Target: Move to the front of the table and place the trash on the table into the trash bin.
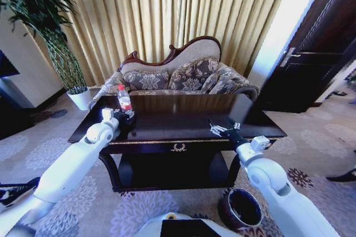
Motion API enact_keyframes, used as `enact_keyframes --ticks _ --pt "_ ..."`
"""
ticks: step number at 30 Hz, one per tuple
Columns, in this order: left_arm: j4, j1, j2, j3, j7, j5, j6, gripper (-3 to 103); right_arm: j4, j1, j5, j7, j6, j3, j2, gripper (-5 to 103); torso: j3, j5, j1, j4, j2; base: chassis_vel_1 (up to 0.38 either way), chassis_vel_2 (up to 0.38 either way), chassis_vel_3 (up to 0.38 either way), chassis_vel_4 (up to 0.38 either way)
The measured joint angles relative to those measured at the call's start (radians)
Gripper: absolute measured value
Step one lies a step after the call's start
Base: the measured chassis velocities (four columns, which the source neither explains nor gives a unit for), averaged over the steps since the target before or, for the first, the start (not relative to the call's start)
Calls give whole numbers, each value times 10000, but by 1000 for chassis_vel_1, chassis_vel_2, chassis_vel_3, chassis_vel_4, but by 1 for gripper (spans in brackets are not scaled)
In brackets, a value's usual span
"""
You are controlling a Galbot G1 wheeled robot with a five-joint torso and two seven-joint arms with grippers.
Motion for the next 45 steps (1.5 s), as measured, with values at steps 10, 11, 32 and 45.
enact_keyframes --ticks 10,11,32,45 --pt "-441 162 152 -238 58 -47 -13 32 86 43 81 0 4 -16 -70 100 1 -2 0 -1 0 0 0 0 0" --pt "-580 222 198 -279 86 -15 -59 32 116 53 119 1 4 -15 -99 100 0 -3 0 -1 0 0 0 0 0" --pt "-4019 3268 2565 -3702 1698 1015 -1736 32 378 3902 5265 -724 109 -2195 -2695 100 0 -5 -1 1 0 0 0 0 0" --pt "-2833 -415 2560 -867 1813 674 -2015 32 -2078 9783 6252 -844 126 -6861 -1655 100 2 -5 1 2 -2 0 0 0 0"
